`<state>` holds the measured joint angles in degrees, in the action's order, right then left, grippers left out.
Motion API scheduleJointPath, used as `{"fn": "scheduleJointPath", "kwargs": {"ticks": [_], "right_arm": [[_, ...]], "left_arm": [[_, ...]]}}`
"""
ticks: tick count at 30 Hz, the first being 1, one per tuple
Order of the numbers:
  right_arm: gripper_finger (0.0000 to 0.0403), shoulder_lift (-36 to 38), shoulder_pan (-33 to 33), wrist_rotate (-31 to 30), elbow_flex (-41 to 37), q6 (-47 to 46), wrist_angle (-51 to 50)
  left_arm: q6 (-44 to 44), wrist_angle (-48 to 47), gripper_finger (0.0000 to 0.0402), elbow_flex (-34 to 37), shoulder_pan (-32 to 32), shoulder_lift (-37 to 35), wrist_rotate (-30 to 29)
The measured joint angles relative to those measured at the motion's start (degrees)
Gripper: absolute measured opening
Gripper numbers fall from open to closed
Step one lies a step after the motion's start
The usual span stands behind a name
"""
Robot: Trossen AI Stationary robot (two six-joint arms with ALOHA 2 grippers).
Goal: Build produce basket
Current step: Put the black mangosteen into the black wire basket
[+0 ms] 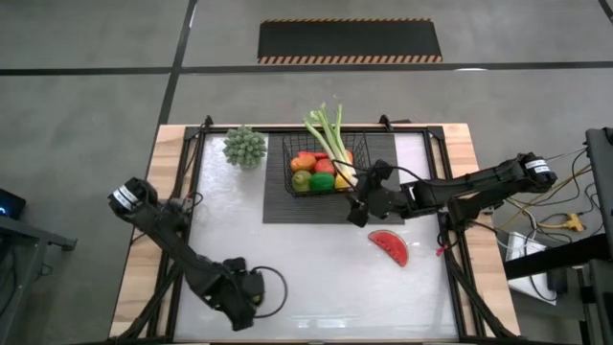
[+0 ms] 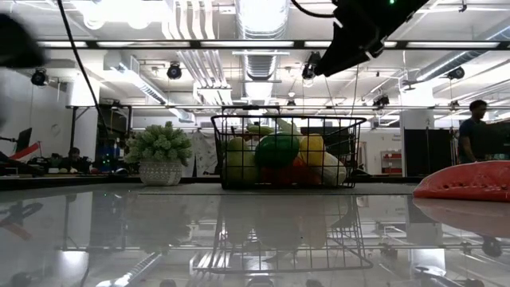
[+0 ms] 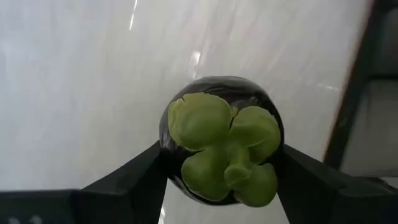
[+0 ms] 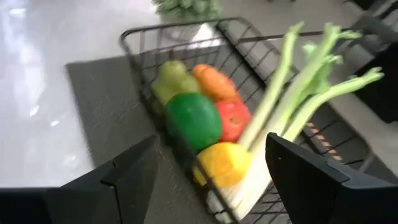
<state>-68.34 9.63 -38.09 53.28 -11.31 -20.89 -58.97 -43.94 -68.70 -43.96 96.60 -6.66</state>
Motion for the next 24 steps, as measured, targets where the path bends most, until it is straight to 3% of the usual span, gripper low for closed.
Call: {"fn": "scheduleJointPath", "kwargs": {"ticks": [4,14,24], "right_arm": [[0.0268,0.06,0.64,3.07,-0.02,0.88,-1.30],[0.0254,3.71,6.67,3.63,-0.51,1.53,-7.57],[0.0242,5.07,13.39,3.63,-3.68,0.15,-3.84]], "left_arm": [[13.40,-2.84,0.0229,-5.22,4.11,-0.10,-0.64],[48.75,-16.74,0.0230,-15.52,18.71,-0.35,-0.73],[79.87,-15.36,0.0230,-21.80,39.89,-0.39,-0.67]]}}
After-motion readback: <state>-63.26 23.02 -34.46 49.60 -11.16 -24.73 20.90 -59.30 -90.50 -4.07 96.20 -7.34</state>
